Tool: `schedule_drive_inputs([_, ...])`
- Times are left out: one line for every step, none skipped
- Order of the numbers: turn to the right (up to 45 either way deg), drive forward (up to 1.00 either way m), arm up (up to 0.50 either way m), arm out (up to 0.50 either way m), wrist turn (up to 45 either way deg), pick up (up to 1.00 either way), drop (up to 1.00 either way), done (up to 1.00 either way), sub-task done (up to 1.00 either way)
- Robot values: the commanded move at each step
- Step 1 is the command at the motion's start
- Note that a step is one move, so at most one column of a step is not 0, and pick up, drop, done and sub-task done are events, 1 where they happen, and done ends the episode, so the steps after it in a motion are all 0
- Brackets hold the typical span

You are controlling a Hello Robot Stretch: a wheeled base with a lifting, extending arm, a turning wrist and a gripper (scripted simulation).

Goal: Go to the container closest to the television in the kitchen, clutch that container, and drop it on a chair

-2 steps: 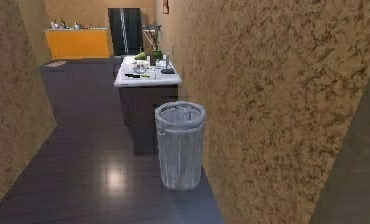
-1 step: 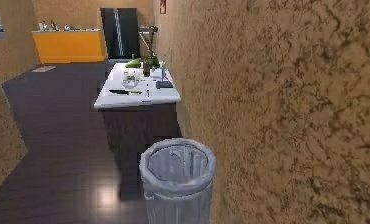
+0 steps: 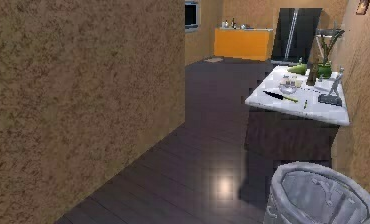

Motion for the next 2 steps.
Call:
schedule_drive_inputs([0.0, 0.7, 0.0, 0.0, 0.0, 0.0, 0.0, 0.0, 0.0])
schedule_drive_inputs([30.0, 0.0, 0.0, 0.0, 0.0, 0.0, 0.0, 0.0, 0.0])
